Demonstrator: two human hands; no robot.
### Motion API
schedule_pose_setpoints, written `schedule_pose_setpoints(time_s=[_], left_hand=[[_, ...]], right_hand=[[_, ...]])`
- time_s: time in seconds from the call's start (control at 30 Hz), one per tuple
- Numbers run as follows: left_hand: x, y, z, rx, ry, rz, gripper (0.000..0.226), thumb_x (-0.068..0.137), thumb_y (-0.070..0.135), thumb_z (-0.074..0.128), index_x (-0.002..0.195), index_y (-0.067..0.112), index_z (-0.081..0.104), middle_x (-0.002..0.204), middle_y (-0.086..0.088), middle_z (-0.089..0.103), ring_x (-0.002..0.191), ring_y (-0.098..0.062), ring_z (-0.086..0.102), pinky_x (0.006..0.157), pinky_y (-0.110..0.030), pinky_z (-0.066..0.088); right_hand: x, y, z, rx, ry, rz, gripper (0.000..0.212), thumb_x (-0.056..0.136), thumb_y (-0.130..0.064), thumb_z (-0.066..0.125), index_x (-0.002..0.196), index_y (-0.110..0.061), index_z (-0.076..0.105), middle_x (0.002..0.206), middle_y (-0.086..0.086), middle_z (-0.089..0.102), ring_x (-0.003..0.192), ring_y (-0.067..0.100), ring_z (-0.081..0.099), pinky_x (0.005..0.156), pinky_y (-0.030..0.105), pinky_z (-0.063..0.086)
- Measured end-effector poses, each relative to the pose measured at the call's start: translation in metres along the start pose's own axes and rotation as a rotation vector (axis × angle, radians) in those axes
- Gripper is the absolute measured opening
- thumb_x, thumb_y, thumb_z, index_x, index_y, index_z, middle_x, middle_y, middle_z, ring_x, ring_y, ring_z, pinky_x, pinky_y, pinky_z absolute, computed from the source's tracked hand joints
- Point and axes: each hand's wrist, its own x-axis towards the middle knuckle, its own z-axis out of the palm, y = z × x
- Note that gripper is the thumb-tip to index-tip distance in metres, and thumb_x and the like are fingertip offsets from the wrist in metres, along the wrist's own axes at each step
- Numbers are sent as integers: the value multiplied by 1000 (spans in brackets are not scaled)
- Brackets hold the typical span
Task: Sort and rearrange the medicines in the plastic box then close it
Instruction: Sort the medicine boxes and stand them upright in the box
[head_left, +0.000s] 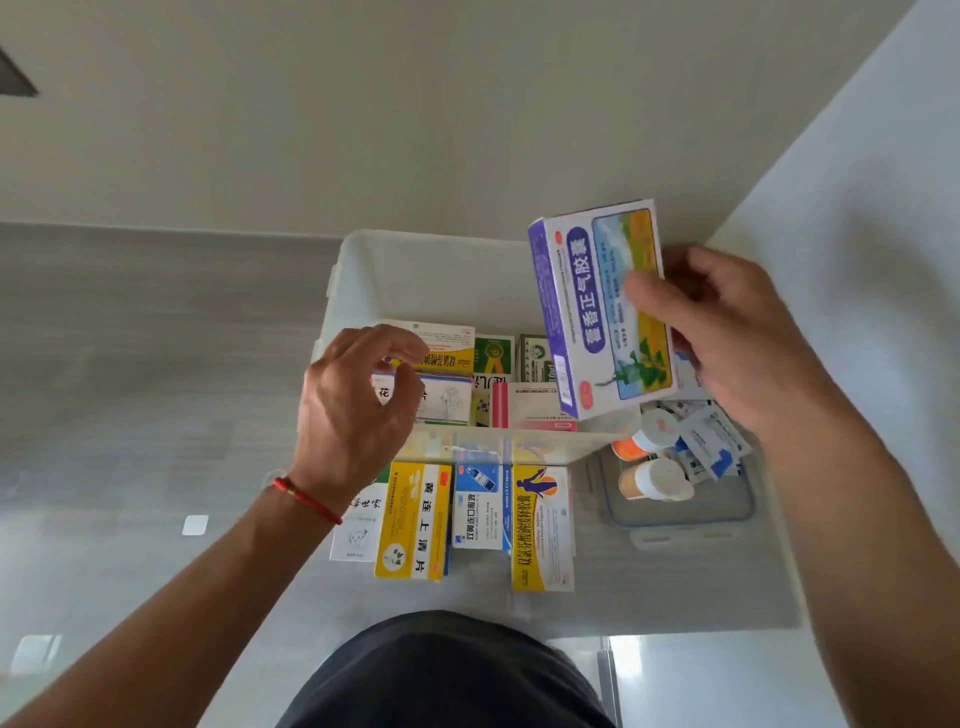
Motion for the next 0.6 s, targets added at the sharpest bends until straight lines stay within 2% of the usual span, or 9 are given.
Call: schedule_pose_setpoints(time_s=[0.07,0.1,0.17,0.23,0.27,0.4,0.5,0.6], left_hand=[[-17,15,-6,-196,-134,-46,20,86,2,61,90,20,69,92,13,73,85,-5,70,76,-12,54],[-28,21,-6,-327,-275,-155,17,88,7,62,92,22,70,90,10,75,87,-8,72,76,-14,55],[-49,28,1,-576,-660,-458,17,90,12,66,103,20,71,95,-1,77,87,-17,74,77,-26,60],[-71,27,15,-699,-938,-670,28,90,4,69,118,11,67,103,-13,76,89,-27,74,80,-34,61],[-81,25,23,-696,-979,-720,33,89,1,69,121,8,63,105,-16,75,90,-32,73,81,-35,61],[-102,3,37,-700,-906,-913,36,92,7,69,126,6,57,108,-25,71,89,-36,71,79,-37,61],[-102,-12,43,-694,-851,-979,35,94,8,67,125,0,54,106,-28,72,88,-36,71,76,-36,62],[-103,-18,55,-797,-735,-1165,36,94,0,63,127,-7,51,113,-30,70,94,-40,71,63,-28,60]], right_hand=[[-30,13,-3,105,-84,61,39,75,-47,84,107,-26,74,112,9,77,104,31,75,89,49,62],[-46,22,-2,93,-113,92,44,72,-54,85,106,-29,74,112,7,77,103,29,76,85,42,63],[-73,43,5,8,-188,160,44,72,-59,84,104,-31,73,110,3,78,100,22,77,81,29,62],[-93,69,16,-47,-264,258,38,78,-54,82,105,-30,72,109,-1,78,99,17,77,81,30,63],[-101,83,22,-77,-287,310,35,80,-50,81,107,-30,72,108,-3,79,98,15,77,83,35,63],[-109,126,46,-259,-280,412,31,86,-53,75,110,-34,73,98,-10,80,90,10,77,85,45,63],[-98,144,64,-342,-250,382,32,91,-52,69,115,-30,74,94,-9,79,87,9,75,86,44,62],[-84,160,75,-470,-81,329,41,91,-52,68,122,-25,69,99,-17,68,92,5,68,85,37,58]])
